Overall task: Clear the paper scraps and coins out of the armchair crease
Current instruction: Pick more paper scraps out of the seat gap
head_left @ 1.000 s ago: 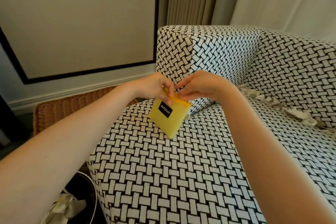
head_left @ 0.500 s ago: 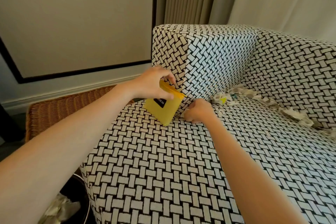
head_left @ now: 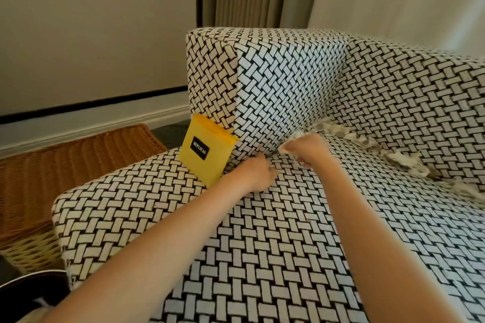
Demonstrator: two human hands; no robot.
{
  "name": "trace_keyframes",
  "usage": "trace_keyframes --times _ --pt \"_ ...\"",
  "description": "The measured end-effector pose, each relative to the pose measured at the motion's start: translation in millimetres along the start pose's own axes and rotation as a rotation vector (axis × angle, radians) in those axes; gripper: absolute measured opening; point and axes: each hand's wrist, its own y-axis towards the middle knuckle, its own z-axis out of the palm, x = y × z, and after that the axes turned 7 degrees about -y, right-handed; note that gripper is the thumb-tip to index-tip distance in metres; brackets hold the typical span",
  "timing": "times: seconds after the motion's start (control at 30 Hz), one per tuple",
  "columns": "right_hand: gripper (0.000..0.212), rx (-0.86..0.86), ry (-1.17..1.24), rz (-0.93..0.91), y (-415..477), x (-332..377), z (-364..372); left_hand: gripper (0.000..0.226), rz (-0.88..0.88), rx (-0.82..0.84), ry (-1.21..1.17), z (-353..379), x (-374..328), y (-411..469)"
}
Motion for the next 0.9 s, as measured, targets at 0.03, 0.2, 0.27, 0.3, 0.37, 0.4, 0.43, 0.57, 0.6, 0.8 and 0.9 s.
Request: trace_keyframes --times 0.03,0.2,0.27,0.3,0.37,0.4,0.43,0.57,0.6,0.8,0.9 --pt "0.036 -0.015 0.032 0.013 2.0 -2.8 -3.3 0.054 -0.020 0.022 -0.035 1.6 -1.4 6.0" --pt "0.030 -0.120 0.012 0.035 9.7 -15.9 -14.1 0.061 -0.042 0.034 -0.148 9.5 -2.7 28.7" --pt "0.021 -0.161 -0.039 0.023 11.0 -21.4 -16.0 0.061 -0.024 0.055 -0.192 10.1 -4.2 32.3" --pt "0.023 -0.175 -0.042 0.004 12.4 -24.2 -16.2 0.061 -0.007 0.065 -0.213 9.3 -5.1 33.3" --pt "0.018 -0.190 -0.036 -0.041 14.3 -25.3 -15.6 0.061 0.023 0.079 -0.234 6.3 -7.2 34.2" --pt "0.011 -0.190 -0.040 -0.056 16.2 -25.0 -14.0 0.060 0.034 0.085 -0.248 5.5 -7.9 35.0" --pt "0.011 -0.181 -0.043 -0.068 19.4 -24.5 -11.6 0.058 0.040 0.083 -0.282 5.2 -8.8 36.1" --pt "0.082 -0.137 -0.055 -0.089 35.5 -20.6 8.1 0.052 0.020 -0.004 -0.700 7.7 -23.6 44.5" --pt "0.085 -0.152 -0.073 -0.099 39.6 -18.8 13.6 0.054 0.019 -0.023 -0.809 9.7 -29.2 47.2" --pt "0.035 -0.331 -0.339 -0.208 74.8 -29.4 27.7 0.055 0.037 -0.153 -0.983 22.8 -40.6 69.2" --pt "0.019 -0.421 -0.302 -0.137 79.0 -27.9 24.5 0.061 0.089 -0.130 -1.013 20.0 -38.2 66.4"
